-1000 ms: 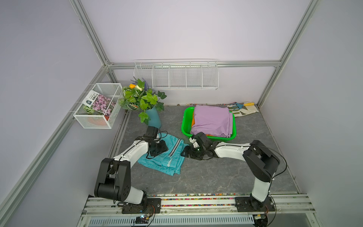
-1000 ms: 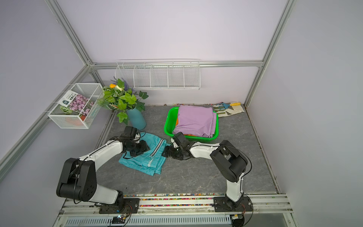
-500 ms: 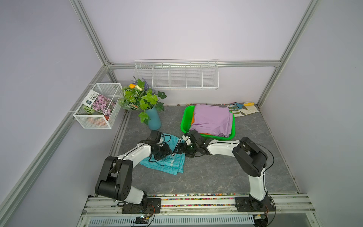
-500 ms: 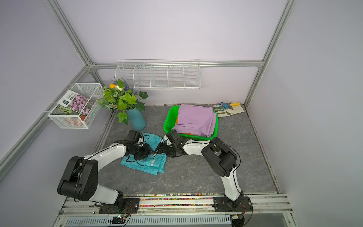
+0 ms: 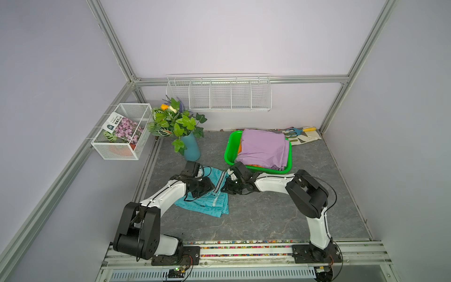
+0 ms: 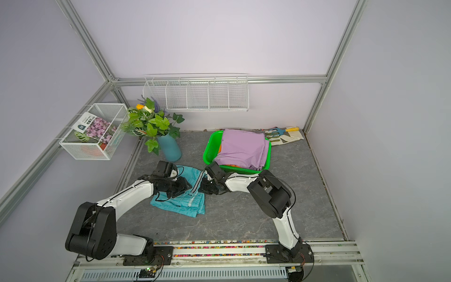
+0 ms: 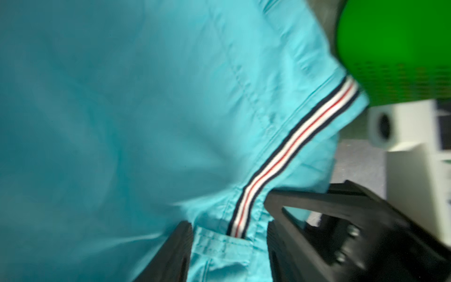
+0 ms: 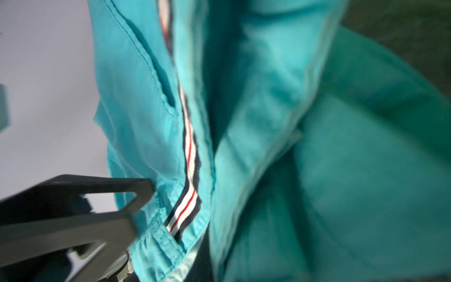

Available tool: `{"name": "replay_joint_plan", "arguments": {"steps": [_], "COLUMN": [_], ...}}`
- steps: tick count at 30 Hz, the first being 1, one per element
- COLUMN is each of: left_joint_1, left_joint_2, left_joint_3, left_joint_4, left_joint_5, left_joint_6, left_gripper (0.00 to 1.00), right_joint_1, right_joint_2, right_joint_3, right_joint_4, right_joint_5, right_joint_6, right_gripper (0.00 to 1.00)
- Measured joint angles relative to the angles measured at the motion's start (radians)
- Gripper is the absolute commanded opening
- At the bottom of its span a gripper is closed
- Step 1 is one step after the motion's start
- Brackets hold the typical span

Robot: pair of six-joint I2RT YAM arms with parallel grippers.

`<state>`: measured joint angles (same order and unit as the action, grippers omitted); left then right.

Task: Put the folded long pants in the basket
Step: Pick up the long pant at the center of the board.

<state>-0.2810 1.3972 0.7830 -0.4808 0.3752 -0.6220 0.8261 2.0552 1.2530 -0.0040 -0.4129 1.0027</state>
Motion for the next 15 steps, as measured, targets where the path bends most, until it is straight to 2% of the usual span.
{"name": "replay_joint_plan", "arguments": {"steps": [7,15], "left_joint_1": [0.172,0.19], "left_joint_2": [-0.013,0.029], "left_joint_3": [0.086,0.101], "left_joint_4": [-0.021,-0.106], "left_joint_5": [0.043,0.031], "left_joint_6": [0.056,0.172], "left_gripper": [0.56,0.57], "right_joint_1": [-0.007,-0.07], "right_joint_2": [-0.078,-0.172], "right_joint_3": [-0.012,-0.07], "right_joint_4": [-0.149,-0.316], "right_joint_5": [0.042,0.06], "right_joint_6": [-0.101,-0.223], "right_gripper": [0.0,0.0]}}
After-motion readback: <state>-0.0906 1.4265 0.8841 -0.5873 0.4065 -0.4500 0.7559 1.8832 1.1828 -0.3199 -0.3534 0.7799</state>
